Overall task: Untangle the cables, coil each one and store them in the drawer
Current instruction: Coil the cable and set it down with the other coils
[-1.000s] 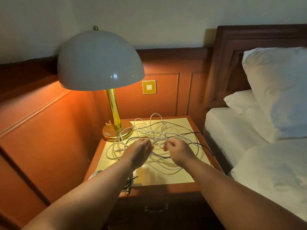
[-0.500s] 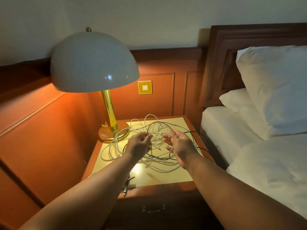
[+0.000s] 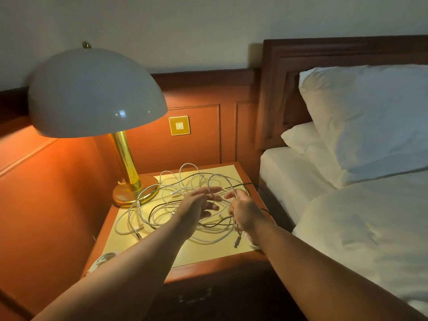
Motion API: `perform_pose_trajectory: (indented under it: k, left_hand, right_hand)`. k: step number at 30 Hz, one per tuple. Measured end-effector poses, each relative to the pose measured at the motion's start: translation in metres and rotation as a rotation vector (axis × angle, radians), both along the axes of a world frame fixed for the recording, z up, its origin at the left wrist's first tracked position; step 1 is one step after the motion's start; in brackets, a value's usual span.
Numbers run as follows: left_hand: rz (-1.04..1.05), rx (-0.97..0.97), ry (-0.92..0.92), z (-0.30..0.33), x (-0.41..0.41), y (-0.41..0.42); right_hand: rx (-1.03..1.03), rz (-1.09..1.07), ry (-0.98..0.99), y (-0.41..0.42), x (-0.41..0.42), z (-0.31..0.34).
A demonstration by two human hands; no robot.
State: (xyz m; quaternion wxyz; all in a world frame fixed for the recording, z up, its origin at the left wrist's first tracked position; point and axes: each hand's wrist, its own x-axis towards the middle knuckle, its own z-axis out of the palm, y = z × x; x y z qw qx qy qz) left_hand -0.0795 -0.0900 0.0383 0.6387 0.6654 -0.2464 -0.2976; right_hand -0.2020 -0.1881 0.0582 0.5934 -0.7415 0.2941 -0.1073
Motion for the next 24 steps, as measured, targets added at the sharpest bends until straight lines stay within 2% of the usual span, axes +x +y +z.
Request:
perform_pose_trajectory:
  k: [2,5,7,10,13,16,19,21,24]
  left_hand:
    - [0.008,0.039,0.000,-0.007,0.000,-0.007]
    - [-0.071,0.209,-0.263,-0.018,-0.010,-0.027]
    - [-0.140,0.240,-0.381,-0.022,-0.018,-0.042]
    - [-0.209,0.183,-0.349,-0.029,-0.025,-0.065]
    - [-0.209,0.241,-0.508,-0.047,-0.025,-0.085]
    - [-0.238,0.432,-0.722,-0.062,-0.023,-0.098]
    - [-0.237,0.529,-0.783,-0.069,-0.019,-0.104]
    - [-0.179,0.523,-0.767,-0.073,-0.016,-0.105]
    - [-0.121,0.565,-0.840,-0.081,-0.010,-0.106]
  right_hand:
    - [-0.126,-0.008,0.007,-0.008,-0.008,0.002]
    - [-0.443,0.071,0.196,-0.017,-0.019,0.002]
    - [-0.611,0.114,0.274,-0.020,-0.028,0.002]
    - [-0.736,0.102,0.162,-0.030,-0.040,0.001]
    - [-0.773,0.048,0.025,-0.044,-0.044,-0.004]
    - [-0.504,0.058,-0.046,-0.057,-0.043,-0.011]
    - [-0.107,0.024,-0.190,-0.064,-0.043,-0.011]
    - [0.085,-0.092,-0.336,-0.066,-0.038,-0.008]
    - [0.516,-0.337,-0.530,-0.070,-0.026,-0.005]
